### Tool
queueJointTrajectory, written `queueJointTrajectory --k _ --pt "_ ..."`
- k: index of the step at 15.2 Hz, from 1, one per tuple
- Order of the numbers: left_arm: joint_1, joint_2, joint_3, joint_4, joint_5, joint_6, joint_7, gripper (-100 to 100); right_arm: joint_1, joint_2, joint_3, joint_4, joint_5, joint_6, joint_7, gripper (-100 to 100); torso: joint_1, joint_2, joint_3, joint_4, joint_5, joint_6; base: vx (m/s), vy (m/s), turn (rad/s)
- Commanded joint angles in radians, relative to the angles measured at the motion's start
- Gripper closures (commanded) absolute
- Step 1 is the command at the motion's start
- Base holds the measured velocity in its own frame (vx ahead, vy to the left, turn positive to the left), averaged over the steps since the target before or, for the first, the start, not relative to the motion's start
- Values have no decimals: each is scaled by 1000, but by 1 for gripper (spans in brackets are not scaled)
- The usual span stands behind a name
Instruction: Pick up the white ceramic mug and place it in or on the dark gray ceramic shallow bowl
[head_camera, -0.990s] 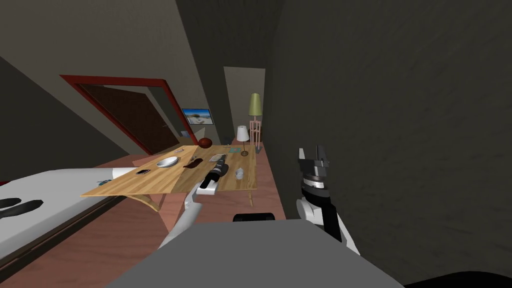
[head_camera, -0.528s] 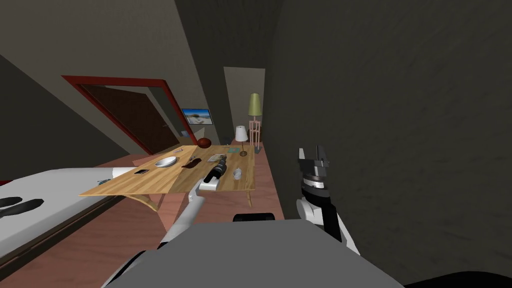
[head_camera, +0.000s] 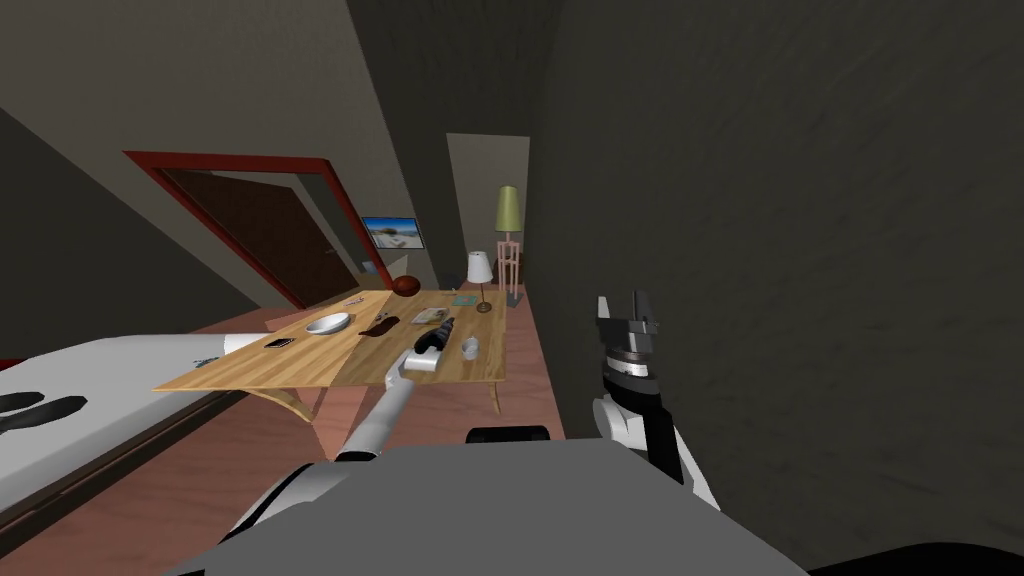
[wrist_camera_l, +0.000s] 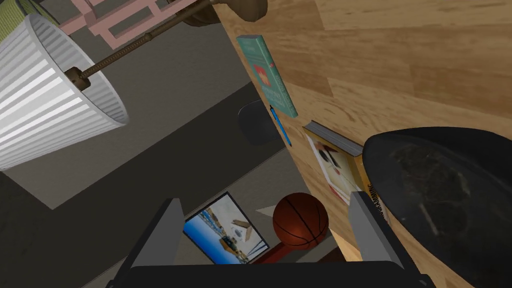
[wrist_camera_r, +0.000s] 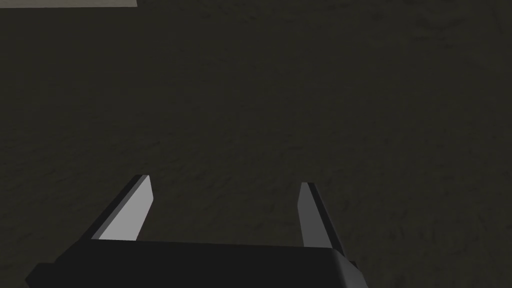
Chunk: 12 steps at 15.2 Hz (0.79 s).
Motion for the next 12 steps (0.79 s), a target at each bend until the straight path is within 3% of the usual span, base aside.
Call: queueJointTrajectory --k 1,2,4,5,7,8,10,11,12 --pt "-14 1 0 40 1 37 -1 -100 0 0 0 0 0 0 0 0 0 0 0 0 0 0 5 -46 4" --pt "-58 7 -1 71 9 68 -1 -100 0 0 0 0 0 0 0 0 1 0 0 0 0 0 7 -57 8" --pt "-58 7 -1 102 9 94 -1 -100 0 0 0 0 0 0 0 0 0 0 0 0 0 0 10 -57 4" --pt "-100 12 -3 137 16 126 -2 -100 0 0 0 0 0 0 0 0 0 0 0 0 0 0 0 -61 4" --pt "-100 12 -3 164 16 150 -2 -100 0 0 0 0 0 0 0 0 0 0 0 0 0 0 4 -57 4" --pt "-143 17 -4 203 23 178 -3 -100 0 0 0 0 0 0 0 0 0 0 0 0 0 0 -1 -63 4" --pt "-143 17 -4 225 23 206 -3 -100 0 0 0 0 0 0 0 0 0 0 0 0 0 0 4 -58 3" --pt "-184 22 -5 275 30 230 -4 -100 0 0 0 0 0 0 0 0 0 0 0 0 0 0 -2 -59 -2" --pt "-184 22 -5 285 30 247 -4 -100 0 0 0 0 0 0 0 0 0 0 0 0 0 0 -3 -70 -1"
